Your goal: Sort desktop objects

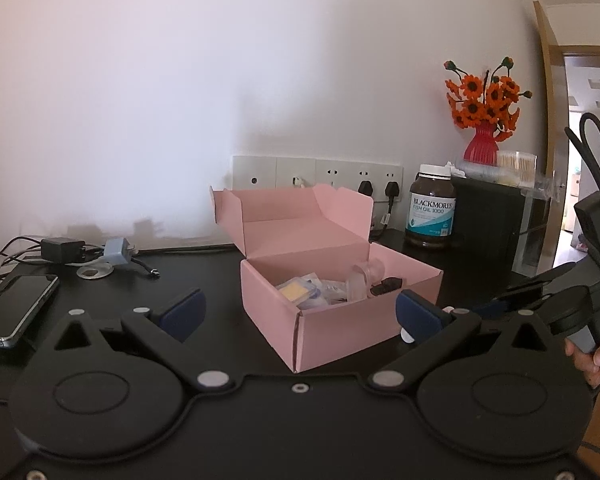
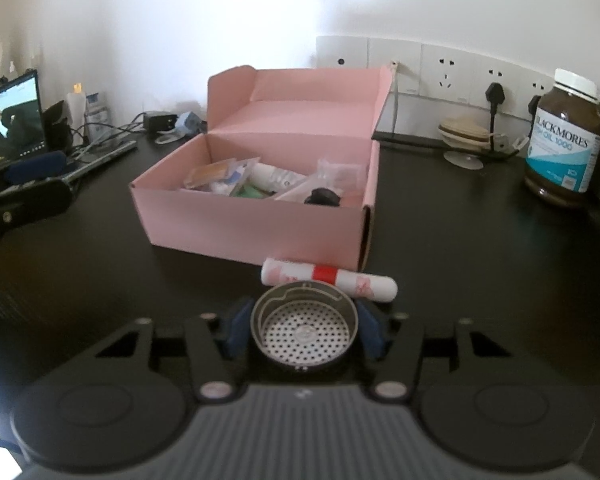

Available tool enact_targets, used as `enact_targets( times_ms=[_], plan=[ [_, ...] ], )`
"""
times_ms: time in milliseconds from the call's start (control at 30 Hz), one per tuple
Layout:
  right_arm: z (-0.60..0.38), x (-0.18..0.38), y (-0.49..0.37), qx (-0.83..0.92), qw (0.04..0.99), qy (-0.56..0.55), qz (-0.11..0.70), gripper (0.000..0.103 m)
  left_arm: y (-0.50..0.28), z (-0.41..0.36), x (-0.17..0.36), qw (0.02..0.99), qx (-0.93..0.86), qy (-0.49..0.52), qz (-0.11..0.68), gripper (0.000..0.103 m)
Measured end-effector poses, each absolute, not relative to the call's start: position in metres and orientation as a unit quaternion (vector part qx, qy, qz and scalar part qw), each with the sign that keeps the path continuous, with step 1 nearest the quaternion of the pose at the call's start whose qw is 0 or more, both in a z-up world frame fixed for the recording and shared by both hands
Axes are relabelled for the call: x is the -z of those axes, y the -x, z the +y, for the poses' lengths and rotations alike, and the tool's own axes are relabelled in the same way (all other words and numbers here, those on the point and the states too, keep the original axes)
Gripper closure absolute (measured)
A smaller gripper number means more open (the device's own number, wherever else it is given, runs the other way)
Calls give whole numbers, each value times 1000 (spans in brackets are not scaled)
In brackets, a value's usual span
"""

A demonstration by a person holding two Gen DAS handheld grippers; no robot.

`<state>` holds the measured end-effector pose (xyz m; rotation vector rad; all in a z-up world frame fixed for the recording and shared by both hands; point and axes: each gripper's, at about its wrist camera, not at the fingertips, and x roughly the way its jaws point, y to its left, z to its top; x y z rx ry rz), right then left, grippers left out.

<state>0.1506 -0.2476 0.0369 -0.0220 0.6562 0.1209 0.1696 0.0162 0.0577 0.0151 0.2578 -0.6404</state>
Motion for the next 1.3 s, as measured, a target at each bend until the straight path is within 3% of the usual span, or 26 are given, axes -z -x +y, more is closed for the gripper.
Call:
enact_targets(
  times_ms=[900, 1300],
  plan=[
    [-252, -86, -148, -65, 962, 20, 264, 49, -173, 12, -56, 942, 304, -17, 140, 0],
    [-244, -60, -172, -112, 971, -36, 206, 49, -175, 15, -56, 942, 303, -7, 147, 0]
  ],
)
